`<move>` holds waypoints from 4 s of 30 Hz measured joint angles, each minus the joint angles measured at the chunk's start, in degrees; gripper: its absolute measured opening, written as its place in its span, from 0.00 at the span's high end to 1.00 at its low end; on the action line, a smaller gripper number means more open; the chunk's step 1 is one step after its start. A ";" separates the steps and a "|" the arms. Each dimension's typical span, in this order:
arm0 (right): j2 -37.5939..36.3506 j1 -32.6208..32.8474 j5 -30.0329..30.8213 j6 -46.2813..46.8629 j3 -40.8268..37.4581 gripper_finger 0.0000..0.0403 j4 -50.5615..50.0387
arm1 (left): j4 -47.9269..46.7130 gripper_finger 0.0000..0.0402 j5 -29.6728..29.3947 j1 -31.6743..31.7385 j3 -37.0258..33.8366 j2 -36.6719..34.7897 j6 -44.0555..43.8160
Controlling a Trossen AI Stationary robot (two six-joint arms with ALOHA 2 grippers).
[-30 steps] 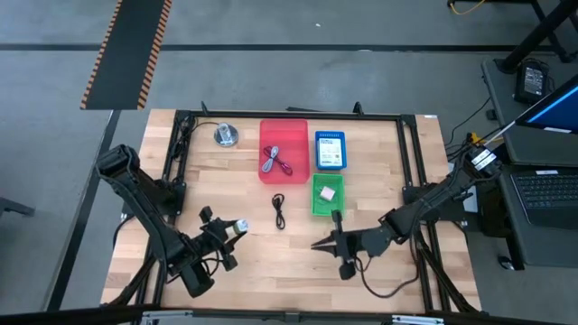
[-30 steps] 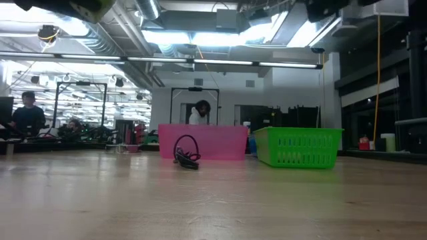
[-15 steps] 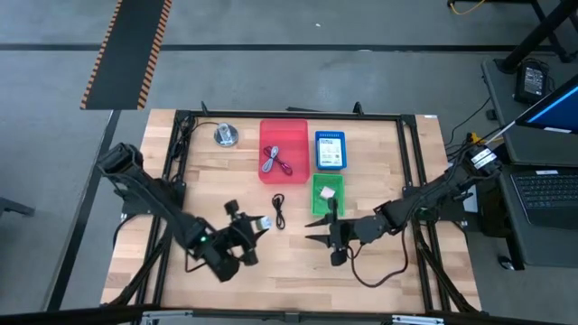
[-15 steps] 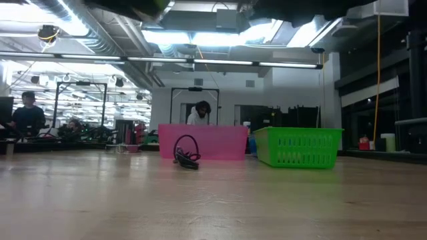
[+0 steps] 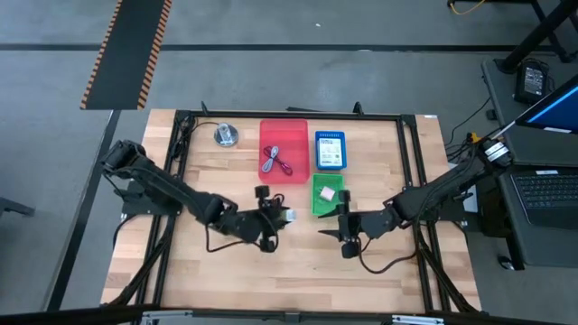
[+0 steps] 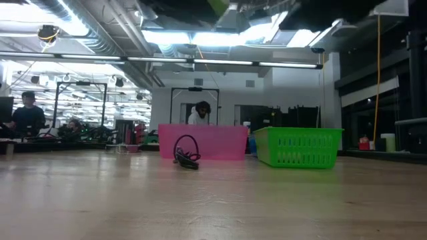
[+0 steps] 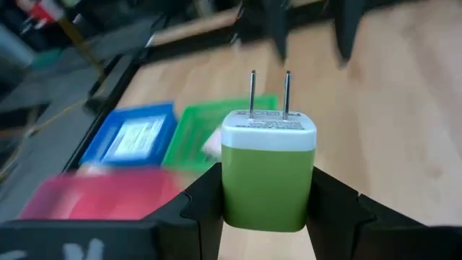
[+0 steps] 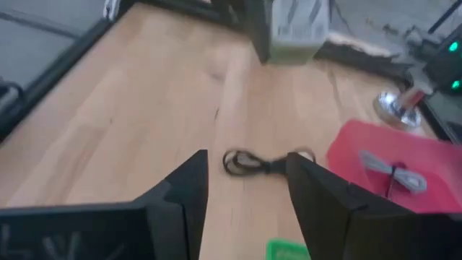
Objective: Pick and place items into bin
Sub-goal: Put the green charger adapter into the green bin
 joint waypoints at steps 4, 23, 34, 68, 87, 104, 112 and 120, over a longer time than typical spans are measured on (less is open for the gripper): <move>0.01 0.00 0.20 2.31 0.00 0.59 -4.25 | 14.26 0.64 8.08 4.46 -7.08 -0.82 7.01; 5.11 -4.35 3.42 -4.89 0.01 0.59 14.30 | 50.09 0.64 33.68 16.62 -24.52 -2.67 15.30; 6.64 -10.93 -7.18 -7.69 0.00 0.59 25.00 | 51.29 0.64 34.89 17.09 -24.52 -2.67 16.98; 6.35 -12.15 -8.09 -14.07 0.02 0.56 24.53 | 52.28 0.64 34.87 17.41 -24.50 -2.62 16.83; 5.70 -12.14 -8.72 -10.51 0.00 0.26 24.45 | 53.36 0.64 35.07 17.37 -24.43 -2.69 16.77; 9.37 -13.21 -9.23 -12.60 0.02 0.26 32.31 | 54.92 0.64 35.57 17.37 -24.43 -2.67 16.67; 9.37 -13.33 -9.24 -13.76 0.02 0.27 33.81 | 55.24 0.64 35.63 17.37 -23.93 -2.67 16.24; 9.38 -15.13 -11.49 -12.21 0.02 0.35 33.75 | 56.09 0.64 35.90 17.39 -23.90 -2.67 15.83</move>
